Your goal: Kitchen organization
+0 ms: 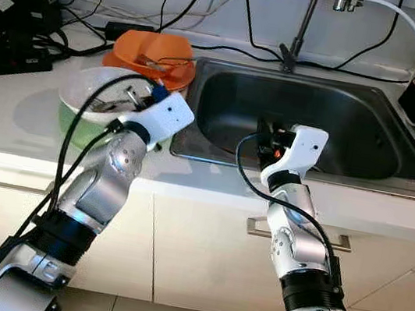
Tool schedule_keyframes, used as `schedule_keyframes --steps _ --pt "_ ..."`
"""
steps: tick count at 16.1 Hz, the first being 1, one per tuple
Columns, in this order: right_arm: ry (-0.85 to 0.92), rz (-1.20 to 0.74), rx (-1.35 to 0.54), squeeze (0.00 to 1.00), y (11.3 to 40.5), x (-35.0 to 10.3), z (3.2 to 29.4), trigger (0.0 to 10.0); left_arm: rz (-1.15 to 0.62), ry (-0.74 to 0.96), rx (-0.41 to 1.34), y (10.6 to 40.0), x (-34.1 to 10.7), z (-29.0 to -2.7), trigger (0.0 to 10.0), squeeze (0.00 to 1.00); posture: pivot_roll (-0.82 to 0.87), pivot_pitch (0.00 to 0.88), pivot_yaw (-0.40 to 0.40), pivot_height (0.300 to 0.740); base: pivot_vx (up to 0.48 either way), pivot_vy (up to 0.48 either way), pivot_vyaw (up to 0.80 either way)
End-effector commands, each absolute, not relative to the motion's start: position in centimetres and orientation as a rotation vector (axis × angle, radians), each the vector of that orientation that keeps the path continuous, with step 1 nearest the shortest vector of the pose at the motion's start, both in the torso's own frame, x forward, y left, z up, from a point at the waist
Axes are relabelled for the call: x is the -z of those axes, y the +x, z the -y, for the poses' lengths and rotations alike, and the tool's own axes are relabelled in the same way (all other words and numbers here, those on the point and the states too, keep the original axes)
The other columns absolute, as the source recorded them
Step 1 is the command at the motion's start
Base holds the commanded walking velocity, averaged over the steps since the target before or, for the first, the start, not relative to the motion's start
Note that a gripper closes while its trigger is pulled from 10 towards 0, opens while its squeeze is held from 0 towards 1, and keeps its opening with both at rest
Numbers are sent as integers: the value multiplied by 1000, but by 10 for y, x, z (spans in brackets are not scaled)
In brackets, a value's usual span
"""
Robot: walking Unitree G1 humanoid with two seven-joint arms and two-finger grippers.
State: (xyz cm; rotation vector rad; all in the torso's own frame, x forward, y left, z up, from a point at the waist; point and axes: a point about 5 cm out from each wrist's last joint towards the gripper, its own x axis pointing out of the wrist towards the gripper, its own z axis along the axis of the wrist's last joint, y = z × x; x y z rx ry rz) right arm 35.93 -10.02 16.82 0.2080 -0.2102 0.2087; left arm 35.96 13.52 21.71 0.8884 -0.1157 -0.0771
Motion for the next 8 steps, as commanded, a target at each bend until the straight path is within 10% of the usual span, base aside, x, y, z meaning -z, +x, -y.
schedule_keyframes --steps 1,2,3,4,8 --pt "216 204 -207 0 359 -167 101 10000 181 878 22 361 -235 -138 10000 0 20 15 -10 740 0 0 0" --pt "216 203 -207 0 359 -168 101 10000 194 858 9 361 -238 -139 10000 0 19 15 -9 740 0 0 0" --pt "216 203 -207 0 359 -167 101 10000 200 854 3 361 -239 -139 3294 0 19 15 -9 740 0 0 0" --pt "216 202 -206 0 359 -167 101 10000 205 847 -1 360 -240 -139 0 0 20 15 -10 740 0 0 0" --pt "215 202 -205 0 360 -168 101 10000 215 844 -4 360 -241 -138 0 0 20 16 -12 740 0 0 0"
